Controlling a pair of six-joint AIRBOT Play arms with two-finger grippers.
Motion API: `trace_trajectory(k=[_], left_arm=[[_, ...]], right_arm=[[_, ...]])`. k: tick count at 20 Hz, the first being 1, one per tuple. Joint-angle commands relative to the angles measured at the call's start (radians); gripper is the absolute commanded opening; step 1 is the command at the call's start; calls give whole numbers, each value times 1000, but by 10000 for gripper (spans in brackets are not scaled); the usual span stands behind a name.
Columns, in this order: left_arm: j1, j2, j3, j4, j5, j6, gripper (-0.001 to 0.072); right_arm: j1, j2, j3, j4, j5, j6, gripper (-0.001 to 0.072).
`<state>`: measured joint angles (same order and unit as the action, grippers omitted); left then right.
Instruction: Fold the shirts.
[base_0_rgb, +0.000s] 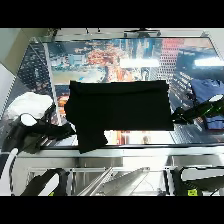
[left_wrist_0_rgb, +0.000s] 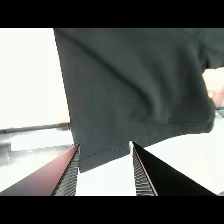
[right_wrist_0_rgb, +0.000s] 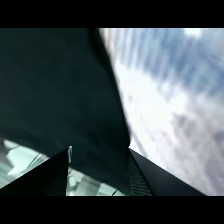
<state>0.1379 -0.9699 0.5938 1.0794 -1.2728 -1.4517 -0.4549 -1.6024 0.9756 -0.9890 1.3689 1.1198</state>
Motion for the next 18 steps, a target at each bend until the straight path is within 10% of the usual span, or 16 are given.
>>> trace_trajectory(k=[1, 6, 13, 14, 16, 18], left_arm=[[0, 74, -115, -15, 90, -9, 338], [0, -17, -176, -45, 248, -2, 338], [0, -250, -175, -395, 314, 349, 336], [0, -263, -175, -420, 301, 375, 303], [0, -268, -175, -420, 273, 402, 14], [0, -238, -175, -417, 255, 406, 18]], right_arm=[[0, -2, -56, -7, -18, -33, 434], [2, -2, -62, 33, -18, -56, 434], [2, -2, -62, 33, -10, -59, 432], [2, -2, -62, 33, -7, -59, 431], [2, -2, -62, 33, -2, -67, 266], [0, -2, -62, 32, 6, -74, 252]])
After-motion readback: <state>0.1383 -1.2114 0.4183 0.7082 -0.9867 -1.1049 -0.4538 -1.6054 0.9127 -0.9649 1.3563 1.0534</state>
